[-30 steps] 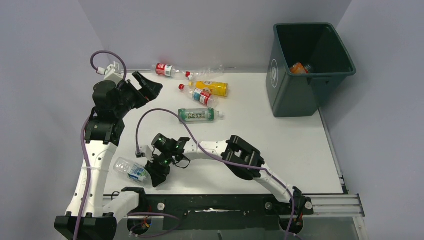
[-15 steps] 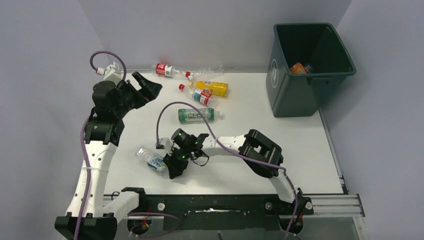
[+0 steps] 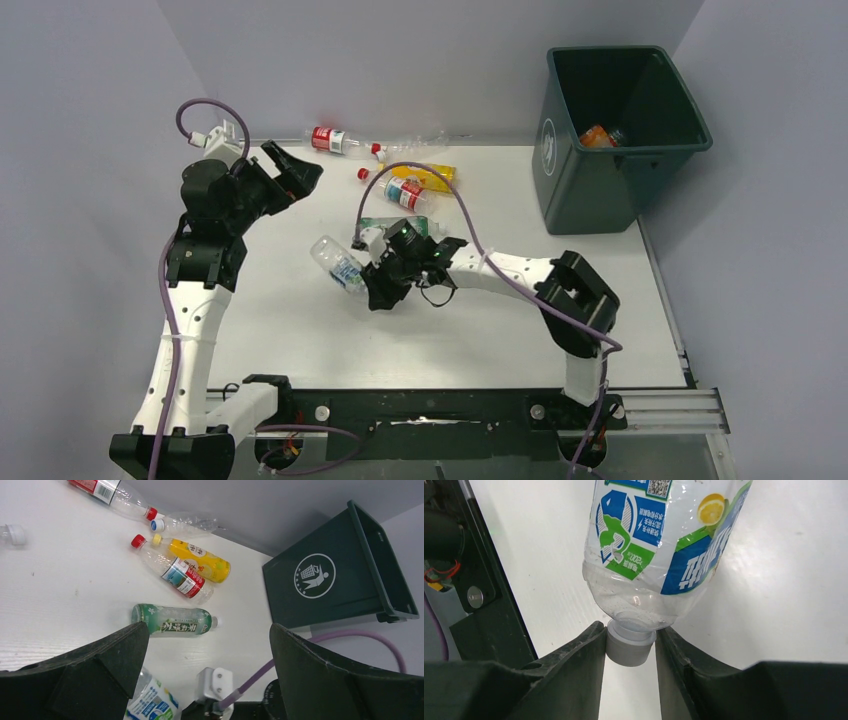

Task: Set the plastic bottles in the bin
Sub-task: Pick up the plastic bottle at the center of the board, then place the plastic bottle in the trash bin.

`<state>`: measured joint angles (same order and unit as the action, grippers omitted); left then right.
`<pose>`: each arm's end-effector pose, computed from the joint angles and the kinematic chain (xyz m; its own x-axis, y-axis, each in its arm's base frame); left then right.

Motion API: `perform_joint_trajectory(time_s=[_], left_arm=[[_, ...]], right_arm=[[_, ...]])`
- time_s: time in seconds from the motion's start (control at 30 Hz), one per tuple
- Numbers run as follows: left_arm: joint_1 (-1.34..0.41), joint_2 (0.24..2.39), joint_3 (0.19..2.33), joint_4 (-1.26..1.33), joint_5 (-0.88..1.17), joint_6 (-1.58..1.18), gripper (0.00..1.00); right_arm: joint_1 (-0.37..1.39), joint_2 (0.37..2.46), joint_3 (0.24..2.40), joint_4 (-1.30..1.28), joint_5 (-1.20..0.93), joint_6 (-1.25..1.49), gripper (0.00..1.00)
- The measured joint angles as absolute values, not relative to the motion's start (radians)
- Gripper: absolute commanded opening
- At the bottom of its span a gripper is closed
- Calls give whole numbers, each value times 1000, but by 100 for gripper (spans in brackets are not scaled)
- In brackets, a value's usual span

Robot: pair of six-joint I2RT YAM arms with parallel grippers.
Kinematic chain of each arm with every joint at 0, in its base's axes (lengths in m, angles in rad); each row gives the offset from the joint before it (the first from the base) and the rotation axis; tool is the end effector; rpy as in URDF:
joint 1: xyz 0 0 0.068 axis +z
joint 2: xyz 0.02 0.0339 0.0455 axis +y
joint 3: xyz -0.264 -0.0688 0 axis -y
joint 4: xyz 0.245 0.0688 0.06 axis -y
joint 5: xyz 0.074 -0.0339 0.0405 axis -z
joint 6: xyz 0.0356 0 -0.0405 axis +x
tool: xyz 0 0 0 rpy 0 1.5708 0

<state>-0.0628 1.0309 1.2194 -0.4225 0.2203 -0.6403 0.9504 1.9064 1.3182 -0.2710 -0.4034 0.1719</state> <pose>0.2186 -0.0215 0.4196 -0.3489 -0.5622 -0.7498 0.0810 0.7790 -0.6218 0.2292 0.3448 0.1959 -0.5873 -0.5513 -0.5926 -0.8088 0.4267 0.4046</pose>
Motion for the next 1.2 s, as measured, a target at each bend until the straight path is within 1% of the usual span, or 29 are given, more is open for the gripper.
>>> perform_joint_trajectory(time_s=[0.23, 0.5, 0.67, 0.83, 0.97, 1.2], left_arm=[[-62, 1031, 1224, -423, 222, -639, 93], [-61, 1030, 1224, -422, 226, -639, 93], [-57, 1030, 1223, -422, 236, -640, 93], [-57, 1031, 1215, -420, 244, -640, 93], [-57, 1037, 1198, -414, 255, -639, 93], [-57, 1098, 1155, -407, 297, -635, 93]], right_arm=[[864, 1737, 1336, -340, -317, 153, 27], [717, 1655, 1414, -423, -239, 120, 28], [622, 1633, 1530, -482, -186, 94, 29], [517, 1630, 1703, -525, -148, 70, 29], [400, 1630, 1838, -540, -126, 62, 29], [204, 1610, 1901, -540, -102, 90, 30]])
